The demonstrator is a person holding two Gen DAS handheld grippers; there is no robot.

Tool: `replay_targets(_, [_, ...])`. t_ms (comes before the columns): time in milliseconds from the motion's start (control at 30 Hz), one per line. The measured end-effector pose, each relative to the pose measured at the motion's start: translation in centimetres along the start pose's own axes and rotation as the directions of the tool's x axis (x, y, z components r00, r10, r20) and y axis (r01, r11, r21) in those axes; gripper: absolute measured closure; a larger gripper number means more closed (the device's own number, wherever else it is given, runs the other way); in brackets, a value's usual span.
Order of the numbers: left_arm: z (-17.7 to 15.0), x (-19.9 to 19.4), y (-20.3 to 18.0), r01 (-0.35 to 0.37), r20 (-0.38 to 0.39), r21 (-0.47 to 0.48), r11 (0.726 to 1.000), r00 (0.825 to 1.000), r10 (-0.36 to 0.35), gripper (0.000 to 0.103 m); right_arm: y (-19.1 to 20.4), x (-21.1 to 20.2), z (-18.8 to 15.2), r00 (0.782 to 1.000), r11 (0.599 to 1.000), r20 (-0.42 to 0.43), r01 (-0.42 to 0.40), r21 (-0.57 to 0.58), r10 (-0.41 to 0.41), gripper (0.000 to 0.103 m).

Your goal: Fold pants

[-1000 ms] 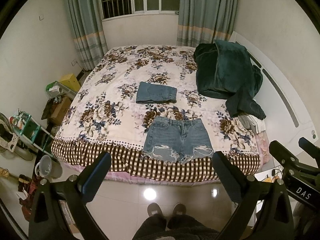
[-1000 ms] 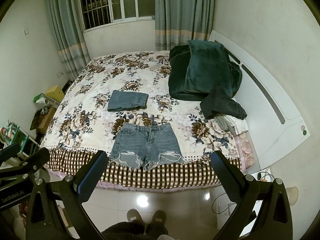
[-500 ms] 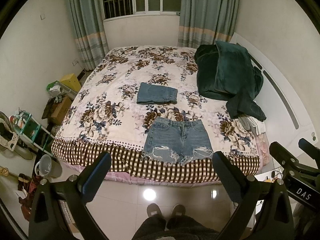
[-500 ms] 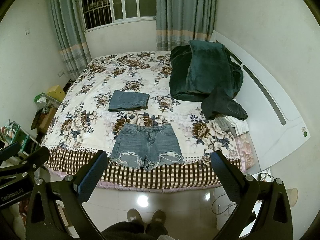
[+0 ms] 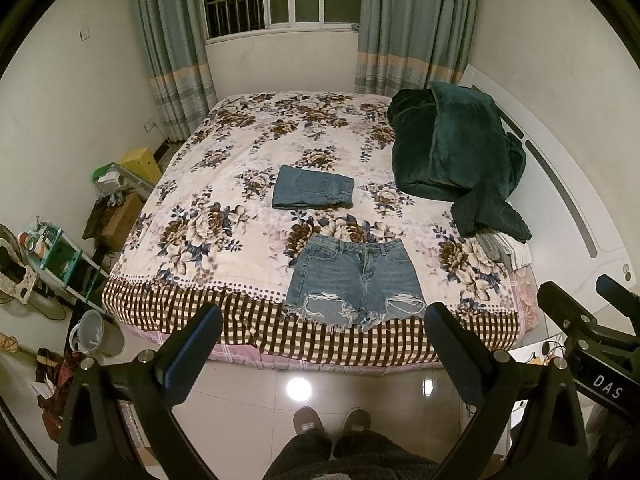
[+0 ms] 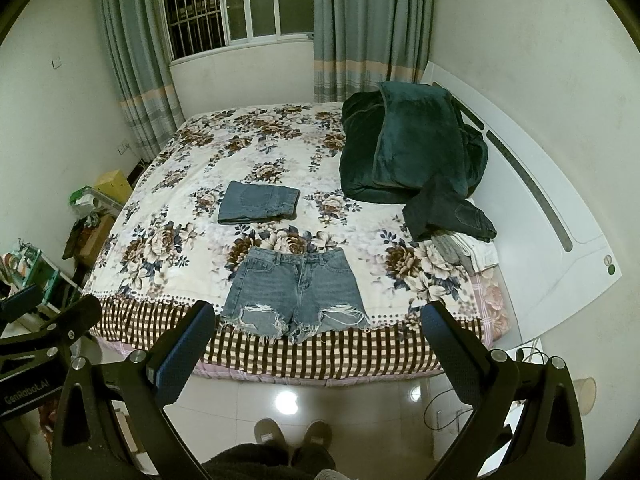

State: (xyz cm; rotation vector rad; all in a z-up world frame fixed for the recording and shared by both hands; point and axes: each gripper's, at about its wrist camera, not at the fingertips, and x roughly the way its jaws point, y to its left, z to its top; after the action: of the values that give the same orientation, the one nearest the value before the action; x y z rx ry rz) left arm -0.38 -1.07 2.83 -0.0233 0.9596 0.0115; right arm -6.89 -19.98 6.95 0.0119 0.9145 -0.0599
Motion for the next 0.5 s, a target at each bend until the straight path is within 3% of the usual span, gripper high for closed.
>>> replay_targets(500, [0.72, 0.29, -0.23, 0.002, -0.007, 0.000, 1.000, 1.000, -0.002, 0.000, 0.17, 0.05, 0.15, 1.000, 1.000, -0.017, -0.001, 0.001, 0.001, 0.000])
